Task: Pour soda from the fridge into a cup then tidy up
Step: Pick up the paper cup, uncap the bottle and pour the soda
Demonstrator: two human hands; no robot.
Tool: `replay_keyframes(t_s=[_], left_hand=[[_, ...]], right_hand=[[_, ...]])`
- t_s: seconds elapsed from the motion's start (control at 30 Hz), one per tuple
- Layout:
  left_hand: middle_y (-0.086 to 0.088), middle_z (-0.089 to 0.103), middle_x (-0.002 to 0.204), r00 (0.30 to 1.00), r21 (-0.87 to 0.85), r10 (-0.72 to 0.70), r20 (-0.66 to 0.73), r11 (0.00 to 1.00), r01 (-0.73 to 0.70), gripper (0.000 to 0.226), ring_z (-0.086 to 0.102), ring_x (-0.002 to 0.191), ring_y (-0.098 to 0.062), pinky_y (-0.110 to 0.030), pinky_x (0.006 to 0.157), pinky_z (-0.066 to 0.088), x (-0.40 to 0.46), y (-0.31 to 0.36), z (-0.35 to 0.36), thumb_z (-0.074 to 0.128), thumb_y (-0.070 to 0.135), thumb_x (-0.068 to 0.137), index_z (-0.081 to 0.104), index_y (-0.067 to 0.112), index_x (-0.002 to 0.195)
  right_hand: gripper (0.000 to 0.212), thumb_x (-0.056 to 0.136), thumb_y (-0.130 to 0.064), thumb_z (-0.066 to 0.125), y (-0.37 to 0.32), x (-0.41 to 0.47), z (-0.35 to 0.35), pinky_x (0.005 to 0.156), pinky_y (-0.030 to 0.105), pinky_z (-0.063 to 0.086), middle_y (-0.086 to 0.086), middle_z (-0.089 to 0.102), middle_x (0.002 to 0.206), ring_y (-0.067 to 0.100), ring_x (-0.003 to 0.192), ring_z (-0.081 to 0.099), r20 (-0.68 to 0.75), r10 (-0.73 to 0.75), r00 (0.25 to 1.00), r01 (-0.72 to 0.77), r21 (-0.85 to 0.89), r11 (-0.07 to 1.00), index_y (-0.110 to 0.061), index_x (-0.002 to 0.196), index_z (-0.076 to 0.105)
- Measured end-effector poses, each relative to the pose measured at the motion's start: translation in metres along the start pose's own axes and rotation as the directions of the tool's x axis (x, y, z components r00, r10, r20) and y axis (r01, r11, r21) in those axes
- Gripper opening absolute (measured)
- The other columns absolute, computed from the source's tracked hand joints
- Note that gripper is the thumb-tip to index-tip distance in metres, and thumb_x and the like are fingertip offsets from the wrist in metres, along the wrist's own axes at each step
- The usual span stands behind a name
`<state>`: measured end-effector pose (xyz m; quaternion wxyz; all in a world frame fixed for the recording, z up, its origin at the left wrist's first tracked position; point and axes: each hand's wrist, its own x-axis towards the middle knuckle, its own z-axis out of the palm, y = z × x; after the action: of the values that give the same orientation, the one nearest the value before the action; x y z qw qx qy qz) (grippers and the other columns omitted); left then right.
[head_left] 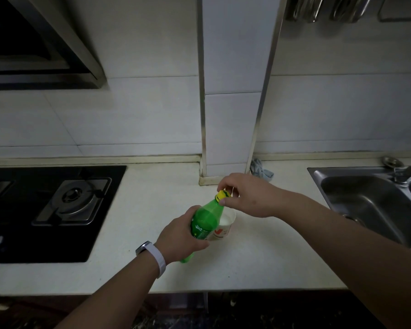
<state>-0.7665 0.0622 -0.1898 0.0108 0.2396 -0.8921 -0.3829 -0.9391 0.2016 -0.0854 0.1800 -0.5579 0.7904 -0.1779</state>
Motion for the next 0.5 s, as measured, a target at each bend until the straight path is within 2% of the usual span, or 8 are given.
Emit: replay_keyframes(t_s=[0.17, 0.23, 0.37, 0.5], left_hand=[[0.017, 0.068, 0.105, 1.0, -0.059, -0.026, 0.002, 0.998, 0.026, 0.084, 0.066, 0.09, -0.008, -0.036, 0.08, 0.057, -0.0018, -0.0014, -0.0025, 0.083, 0.045, 0.062, 0.037, 0.044, 0.133], [0.016, 0.067, 0.104, 1.0, -0.035, -0.021, -0.003, 0.999, 0.021, 0.082, 0.065, 0.089, -0.01, -0.033, 0.078, 0.056, -0.0018, -0.0002, -0.0047, 0.083, 0.043, 0.064, 0.038, 0.043, 0.133], [0.014, 0.067, 0.103, 1.0, 0.022, -0.011, -0.027, 1.0, 0.012, 0.081, 0.064, 0.088, -0.013, -0.029, 0.073, 0.052, -0.002, 0.0048, -0.0075, 0.082, 0.04, 0.066, 0.038, 0.041, 0.134], [0.014, 0.066, 0.105, 0.999, 0.048, -0.022, -0.029, 0.999, 0.024, 0.083, 0.063, 0.088, -0.013, -0.026, 0.072, 0.05, -0.0039, 0.0074, -0.0057, 0.082, 0.041, 0.068, 0.036, 0.04, 0.137]], right_hand=[[0.042, 0.087, -0.029, 0.068, 0.001, -0.002, -0.0031, 0.08, 0.024, 0.049, -0.015, 0.055, 0.117, 0.002, 0.091, 0.058, 0.009, -0.039, 0.999, 0.038, 0.079, 0.996, -0.036, 0.125, 0.053], [0.042, 0.088, -0.026, 0.067, 0.0005, -0.0019, -0.0058, 0.083, 0.026, 0.049, -0.016, 0.055, 0.121, 0.002, 0.093, 0.058, 0.01, -0.042, 0.999, 0.041, 0.073, 0.996, -0.037, 0.126, 0.054], [0.033, 0.092, -0.028, 0.063, -0.0017, -0.0018, -0.0062, 0.085, 0.029, 0.048, -0.013, 0.057, 0.121, 0.005, 0.093, 0.057, -0.001, -0.036, 0.999, 0.036, 0.036, 0.999, -0.035, 0.124, 0.057], [0.03, 0.095, -0.031, 0.058, -0.0006, -0.0015, -0.0017, 0.08, 0.026, 0.041, -0.01, 0.055, 0.117, 0.008, 0.095, 0.051, 0.008, -0.001, 1.0, 0.002, -0.032, 0.999, -0.032, 0.125, 0.054]])
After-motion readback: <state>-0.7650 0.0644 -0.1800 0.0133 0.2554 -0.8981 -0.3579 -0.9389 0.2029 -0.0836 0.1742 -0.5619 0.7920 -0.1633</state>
